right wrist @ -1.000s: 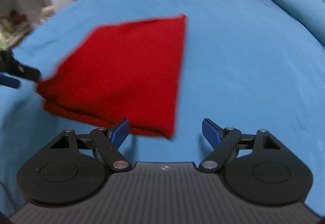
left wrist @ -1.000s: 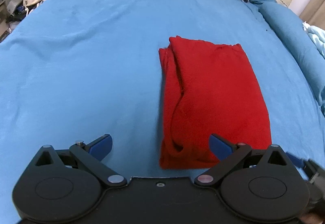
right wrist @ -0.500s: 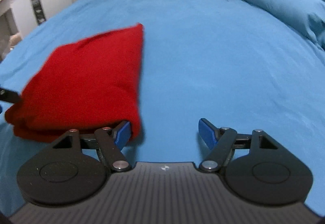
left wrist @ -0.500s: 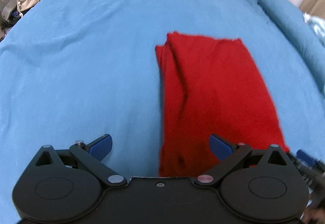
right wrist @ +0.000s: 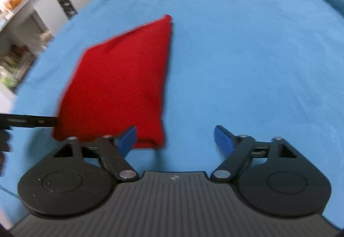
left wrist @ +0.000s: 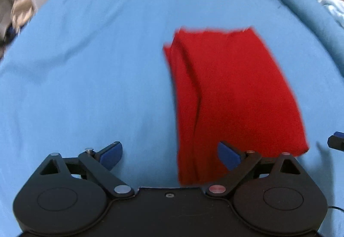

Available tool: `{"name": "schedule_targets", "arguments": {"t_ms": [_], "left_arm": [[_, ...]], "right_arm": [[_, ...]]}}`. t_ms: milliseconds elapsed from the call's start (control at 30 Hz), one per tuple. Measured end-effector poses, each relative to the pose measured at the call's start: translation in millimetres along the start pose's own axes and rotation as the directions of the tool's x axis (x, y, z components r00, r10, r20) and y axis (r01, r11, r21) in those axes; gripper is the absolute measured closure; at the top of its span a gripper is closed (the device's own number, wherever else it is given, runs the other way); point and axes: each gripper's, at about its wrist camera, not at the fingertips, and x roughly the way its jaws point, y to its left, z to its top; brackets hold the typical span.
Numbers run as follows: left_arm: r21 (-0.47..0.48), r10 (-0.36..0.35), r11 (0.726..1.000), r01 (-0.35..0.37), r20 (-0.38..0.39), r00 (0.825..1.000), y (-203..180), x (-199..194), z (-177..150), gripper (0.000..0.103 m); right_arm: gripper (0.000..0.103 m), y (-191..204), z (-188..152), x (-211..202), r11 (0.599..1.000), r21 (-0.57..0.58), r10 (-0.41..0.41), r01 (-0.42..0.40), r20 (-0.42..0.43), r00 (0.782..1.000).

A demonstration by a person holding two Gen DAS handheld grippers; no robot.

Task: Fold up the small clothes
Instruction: 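Move both open tools to one end of the folded red strip, then close both tools on the strip's end and lift it, then fold the lifted end over the strip with both tools and open them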

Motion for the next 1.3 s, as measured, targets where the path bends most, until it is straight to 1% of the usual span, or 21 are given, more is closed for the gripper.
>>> {"name": "schedule_targets", "arguments": {"t_ms": [67,133,200,267,333,400,433,467,500,567,600,633,667,700,733,800,900,1033,1133,1200,1300], "left_arm": [[0.021,-0.014,1.0,0.013,0.027,1.0,0,-1,19,0.0],[-0.003,-0.046,0.999,0.046,0.031,0.998,6,9,38,0.0],[-0.086,-0.109,0.99,0.11,0.011,0.994,16,27,51,0.001],[-0.17,-0.184,0.969,0.181,0.001,0.983,24,44,55,0.004],[-0.217,-0.228,0.951,0.219,-0.019,0.973,28,59,56,0.016],[-0.221,-0.238,0.949,0.223,-0.043,0.97,23,73,57,0.023],[-0.216,-0.236,0.951,0.22,-0.05,0.971,22,77,55,0.024],[-0.212,-0.232,0.953,0.217,-0.046,0.972,20,77,53,0.024],[-0.209,-0.23,0.953,0.218,-0.033,0.973,19,77,52,0.024],[-0.202,-0.226,0.955,0.219,-0.012,0.974,17,76,48,0.027],[-0.196,-0.233,0.954,0.227,-0.007,0.973,15,75,47,0.04],[-0.193,-0.259,0.948,0.252,-0.009,0.966,14,78,47,0.059],[-0.199,-0.271,0.944,0.263,-0.015,0.962,12,80,47,0.06],[-0.196,-0.26,0.947,0.253,-0.013,0.966,10,78,48,0.064],[-0.191,-0.258,0.949,0.252,-0.011,0.966,6,77,49,0.07],[-0.172,-0.239,0.957,0.236,0.001,0.971,-1,69,52,0.074],[-0.109,-0.222,0.968,0.226,0.049,0.974,-20,47,54,0.076],[-0.064,-0.263,0.961,0.269,0.087,0.961,-54,5,46,0.076],[-0.037,-0.291,0.955,0.295,0.083,0.953,-88,-26,24,0.076],[-0.041,-0.315,0.947,0.319,0.072,0.946,-111,-41,2,0.076],[-0.06,-0.33,0.941,0.333,0.049,0.943,-141,-47,-36,0.076]], "right_arm": [[0.0,3,29,6,0.999,-0.001,0.04,-0.04,-0.046,0.998],[0.0,7,50,14,0.997,-0.005,0.077,-0.077,-0.062,0.995],[0.0,8,65,35,0.994,0.016,0.109,-0.108,-0.076,0.991],[0.0,6,71,58,0.989,0.058,0.14,-0.135,-0.086,0.986],[0.0,4,76,81,0.983,0.1,0.164,-0.154,-0.1,0.981],[0.0,2,75,95,0.982,0.114,0.164,-0.153,-0.093,0.982],[0.0,1,75,100,0.982,0.113,0.16,-0.149,-0.096,0.982],[0.002,0,73,106,0.984,0.113,0.15,-0.139,-0.104,0.983],[0.008,0,70,111,0.984,0.118,0.149,-0.135,-0.112,0.983],[0.017,-3,64,119,0.977,0.144,0.176,-0.159,-0.118,0.977],[0.023,-4,63,120,0.973,0.15,0.19,-0.173,-0.11,0.976],[0.028,-5,63,122,0.97,0.149,0.208,-0.191,-0.106,0.972],[0.033,-4,63,122,0.969,0.15,0.213,-0.196,-0.106,0.971],[0.043,-4,63,121,0.969,0.142,0.218,-0.203,-0.103,0.97],[0.049,-3,65,120,0.968,0.136,0.228,-0.213,-0.1,0.969],[0.061,-5,69,114,0.96,0.151,0.251,-0.236,-0.088,0.964],[0.063,-6,73,92,0.948,0.143,0.293,-0.283,-0.049,0.955],[0.063,-16,72,42,0.94,0.115,0.328,-0.322,-0.033,0.944],[0.063,-35,60,-7,0.939,0.095,0.334,-0.33,-0.036,0.942],[0.063,-55,43,-39,0.941,0.103,0.328,-0.322,-0.051,0.943],[0.063,-82,7,-71,0.951,0.092,0.301,-0.294,-0.074,0.951]]}}
